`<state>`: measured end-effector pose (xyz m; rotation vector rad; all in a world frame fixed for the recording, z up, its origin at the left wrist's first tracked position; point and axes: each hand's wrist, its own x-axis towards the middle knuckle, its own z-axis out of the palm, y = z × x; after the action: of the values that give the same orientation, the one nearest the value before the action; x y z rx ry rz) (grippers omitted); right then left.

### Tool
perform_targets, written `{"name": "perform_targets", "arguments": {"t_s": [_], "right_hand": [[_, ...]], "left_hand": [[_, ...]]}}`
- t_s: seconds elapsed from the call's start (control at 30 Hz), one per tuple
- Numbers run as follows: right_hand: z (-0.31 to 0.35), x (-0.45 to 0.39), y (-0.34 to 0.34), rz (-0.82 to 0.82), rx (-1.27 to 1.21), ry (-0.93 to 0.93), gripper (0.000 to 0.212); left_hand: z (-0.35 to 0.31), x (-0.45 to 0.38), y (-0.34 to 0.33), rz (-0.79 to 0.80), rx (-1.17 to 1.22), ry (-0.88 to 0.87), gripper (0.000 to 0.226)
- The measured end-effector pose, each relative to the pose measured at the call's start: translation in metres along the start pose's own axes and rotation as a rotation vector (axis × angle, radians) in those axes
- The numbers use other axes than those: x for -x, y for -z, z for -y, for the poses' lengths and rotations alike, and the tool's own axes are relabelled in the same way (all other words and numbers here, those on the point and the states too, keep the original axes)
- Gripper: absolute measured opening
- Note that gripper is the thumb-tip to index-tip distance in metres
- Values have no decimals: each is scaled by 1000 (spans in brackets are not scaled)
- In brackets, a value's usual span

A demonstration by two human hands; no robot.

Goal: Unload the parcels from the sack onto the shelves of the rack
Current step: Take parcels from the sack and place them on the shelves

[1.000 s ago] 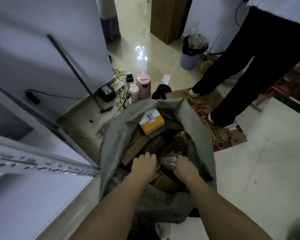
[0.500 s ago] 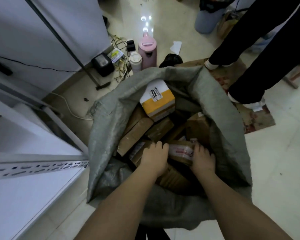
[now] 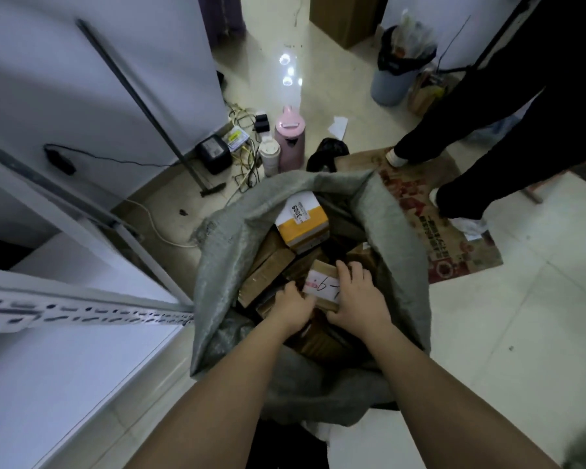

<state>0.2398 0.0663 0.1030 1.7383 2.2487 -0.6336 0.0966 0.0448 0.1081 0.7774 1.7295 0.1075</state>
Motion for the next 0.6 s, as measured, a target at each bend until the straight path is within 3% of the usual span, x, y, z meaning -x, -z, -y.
{"name": "perform_targets", "arguments": {"t_s": [0.07,0.17,0.3,0.5,0.6], "right_hand": [[11,14,28,-32,2,74,98],[27,33,63,-56,17,167,98],[50,52,105,-131,100,357,96],[70,76,151,-349,166,599,87],[90,96,185,-376,-196,382,76]], "left_hand": [[-11,22,14,-6,329,93,70],[-25,62,39,37,590,145,57],[-40,103,71,88,752,184,73],[-53,160,98,42,914,160,61],[-57,184,109,-84,956,72,47]]}}
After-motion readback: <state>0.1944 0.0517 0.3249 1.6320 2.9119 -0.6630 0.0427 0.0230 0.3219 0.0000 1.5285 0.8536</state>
